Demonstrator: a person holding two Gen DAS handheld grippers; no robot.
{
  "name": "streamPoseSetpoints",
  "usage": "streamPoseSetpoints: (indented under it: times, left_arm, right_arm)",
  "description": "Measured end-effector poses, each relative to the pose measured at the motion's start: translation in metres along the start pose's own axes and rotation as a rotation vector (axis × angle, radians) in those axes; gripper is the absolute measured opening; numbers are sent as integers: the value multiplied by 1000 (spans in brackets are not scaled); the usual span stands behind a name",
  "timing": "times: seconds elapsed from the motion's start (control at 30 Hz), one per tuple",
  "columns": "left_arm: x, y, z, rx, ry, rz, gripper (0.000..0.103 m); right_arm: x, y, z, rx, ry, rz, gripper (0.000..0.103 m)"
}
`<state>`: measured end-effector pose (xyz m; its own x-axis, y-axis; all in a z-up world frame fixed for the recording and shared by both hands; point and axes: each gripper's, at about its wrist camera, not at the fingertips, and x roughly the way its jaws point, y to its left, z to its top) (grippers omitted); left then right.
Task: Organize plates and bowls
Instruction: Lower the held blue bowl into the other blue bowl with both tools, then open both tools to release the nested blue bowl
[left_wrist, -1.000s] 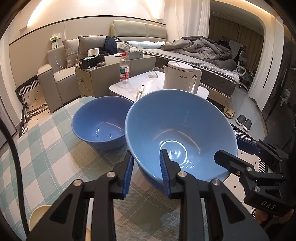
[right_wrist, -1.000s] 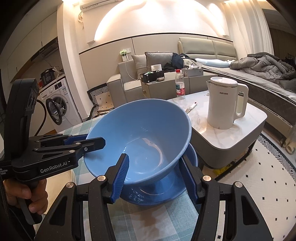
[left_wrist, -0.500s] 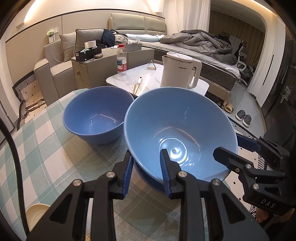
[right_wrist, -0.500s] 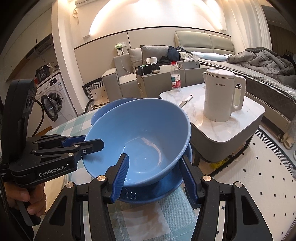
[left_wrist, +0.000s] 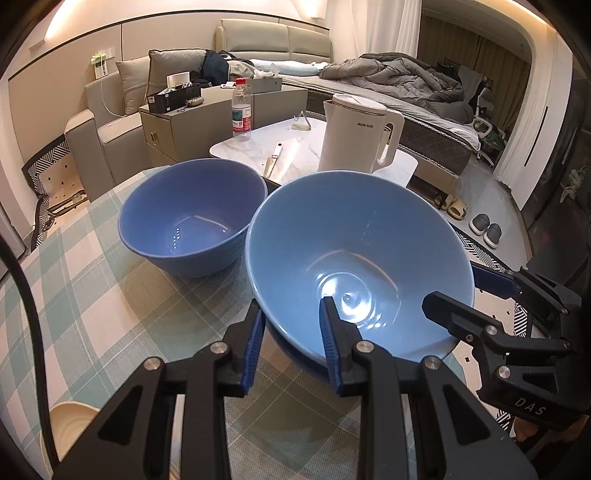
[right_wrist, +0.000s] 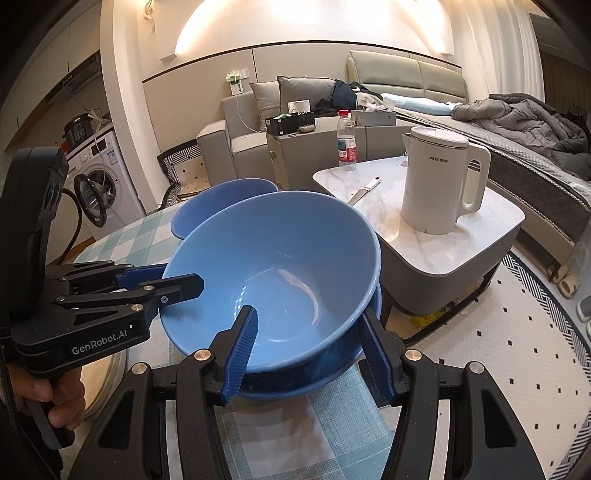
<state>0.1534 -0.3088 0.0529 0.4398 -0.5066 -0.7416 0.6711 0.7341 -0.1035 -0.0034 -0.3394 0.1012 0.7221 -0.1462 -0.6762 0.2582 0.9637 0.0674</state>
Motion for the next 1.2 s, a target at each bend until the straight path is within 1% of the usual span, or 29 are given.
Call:
streamPoseSetpoints:
  times: [0.07,0.13,0.3,0.5,0.57,0.63,0.73,0.83,0.9,0.97,1.07,1.17,1.2]
  left_arm:
    - [1,0,-1,-1,0,-2,27]
    - [1,-1,-2,-3,5,-7,28]
    - [5,-2,-5,-3,21,-11,28]
    - [7,-3,-7,-2,36,-27,34]
    - [7,-3,-7,-1,39,-29,38]
    - [7,-2,-8,-10,43,-33,40]
    - [6,-2,-9,-9,40,-27,43]
    - [4,1,-9,-20,38,-14,53]
    - [1,5,-8,-38,38,-13,54]
    - [0,10,-8,-60,40,-13,55]
    - [-3,18,-8,-90,35,-1,61]
    - [-9,26,-9,-120,20,8,64]
    - [-10,28,-10,-128,16,9,66]
  right_arm:
    - [1,0,1,-4,5,-4,58]
    - [2,0,1,-4,12,-4,61]
    - [4,0,-1,-8,25,-16,61]
    - [9,-4,-1,-3,45,-8,64]
    - [10,-5,-1,-2,49,-10,65]
    - [10,-6,-2,-3,45,-13,71]
    - [7,-8,0,-8,28,-21,74]
    - [6,-10,0,-1,25,-29,81]
    - [5,-12,1,3,21,-27,82]
    - [4,-13,3,5,16,-29,84]
    - [1,-14,5,7,4,-25,87]
    - [-2,-15,9,8,-9,-18,93]
    - [-3,-14,11,6,-12,-15,97]
